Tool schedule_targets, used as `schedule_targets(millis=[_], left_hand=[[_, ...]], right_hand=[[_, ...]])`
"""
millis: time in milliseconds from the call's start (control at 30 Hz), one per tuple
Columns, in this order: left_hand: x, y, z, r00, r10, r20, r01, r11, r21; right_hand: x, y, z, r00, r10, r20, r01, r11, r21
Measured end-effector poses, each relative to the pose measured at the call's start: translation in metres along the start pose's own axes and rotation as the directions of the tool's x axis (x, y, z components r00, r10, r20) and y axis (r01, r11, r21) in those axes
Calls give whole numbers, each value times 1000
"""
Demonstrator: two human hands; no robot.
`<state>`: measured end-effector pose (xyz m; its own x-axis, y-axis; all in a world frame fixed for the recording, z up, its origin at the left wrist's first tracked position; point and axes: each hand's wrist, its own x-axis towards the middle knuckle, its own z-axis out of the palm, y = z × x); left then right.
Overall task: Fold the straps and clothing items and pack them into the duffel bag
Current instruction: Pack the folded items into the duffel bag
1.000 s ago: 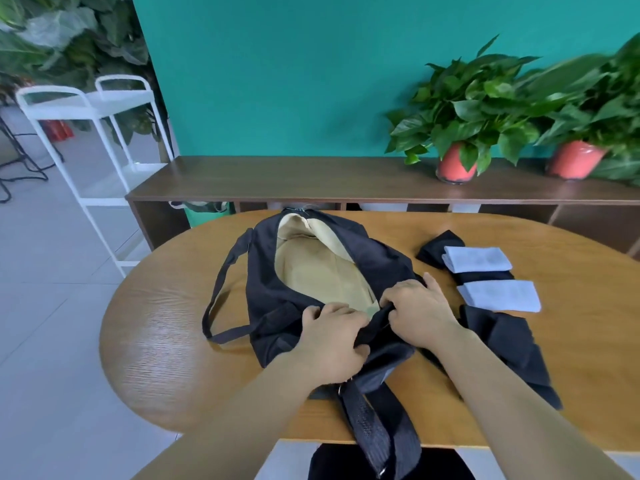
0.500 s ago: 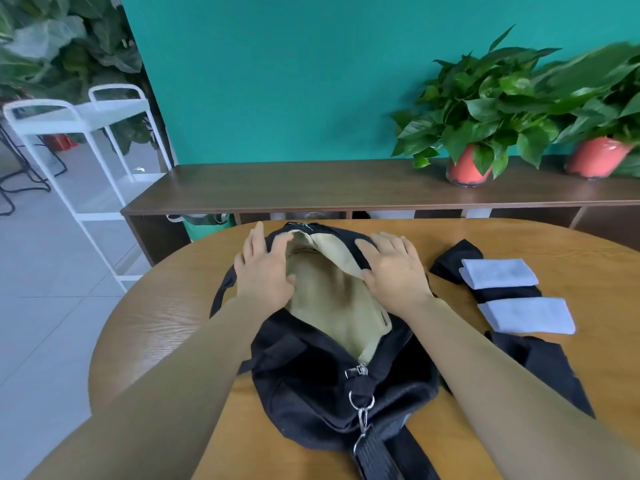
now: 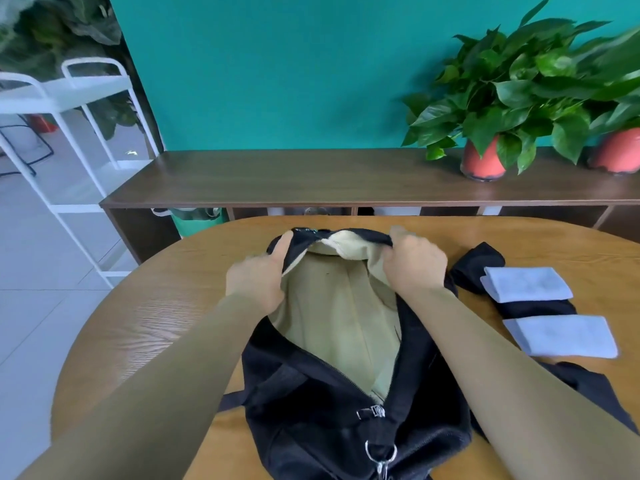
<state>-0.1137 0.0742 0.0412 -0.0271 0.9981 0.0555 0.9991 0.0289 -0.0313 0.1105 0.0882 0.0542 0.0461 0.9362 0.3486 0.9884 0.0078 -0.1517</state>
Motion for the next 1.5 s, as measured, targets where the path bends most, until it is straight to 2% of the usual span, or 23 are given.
schedule_targets(millis=[100,233,533,667,733,833,867,933,967,1100,1233,1367,1500], left_hand=[[1,4,-7,996,81,21,-82,996,20],[1,13,-11,985,140,96,-140,990,-5],[-10,16,-9,996,35,86,-21,986,-164],[-20,15,-16,999,32,31,-25,980,-196],[-28,17,-17,999,36,-2,-35,976,-213],[-41,18,-14,996,41,-84,-59,974,-220],[-44,18,-12,993,52,-102,-72,976,-206],[-52,18,-7,991,101,-92,-113,984,-137],[-56,18,-4,989,128,-75,-134,987,-86],[-64,14,0,988,156,4,-156,985,77],[-67,11,-1,990,136,48,-141,982,122],[-69,11,-11,988,152,13,-153,982,115],[-75,21,-21,984,175,-41,-171,981,88]], right_hand=[[7,7,-7,995,95,-37,-95,995,11],[5,9,-2,997,80,0,-80,994,-72],[-7,17,-4,1000,3,-23,-5,997,-72],[-39,16,-9,977,-164,-138,154,985,-75],[-58,18,-14,952,-279,-128,269,959,-90],[-80,24,-16,872,-487,51,489,861,-142],[-83,27,-16,848,-512,138,529,835,-153],[-81,31,-16,850,-428,306,488,859,-155],[-78,32,-15,864,-378,332,448,879,-166],[-67,34,-6,888,-268,374,340,930,-140],[-65,34,-5,875,-257,411,318,944,-87],[-69,38,-21,899,-305,315,309,950,41],[-86,49,-44,934,-313,172,307,950,59]])
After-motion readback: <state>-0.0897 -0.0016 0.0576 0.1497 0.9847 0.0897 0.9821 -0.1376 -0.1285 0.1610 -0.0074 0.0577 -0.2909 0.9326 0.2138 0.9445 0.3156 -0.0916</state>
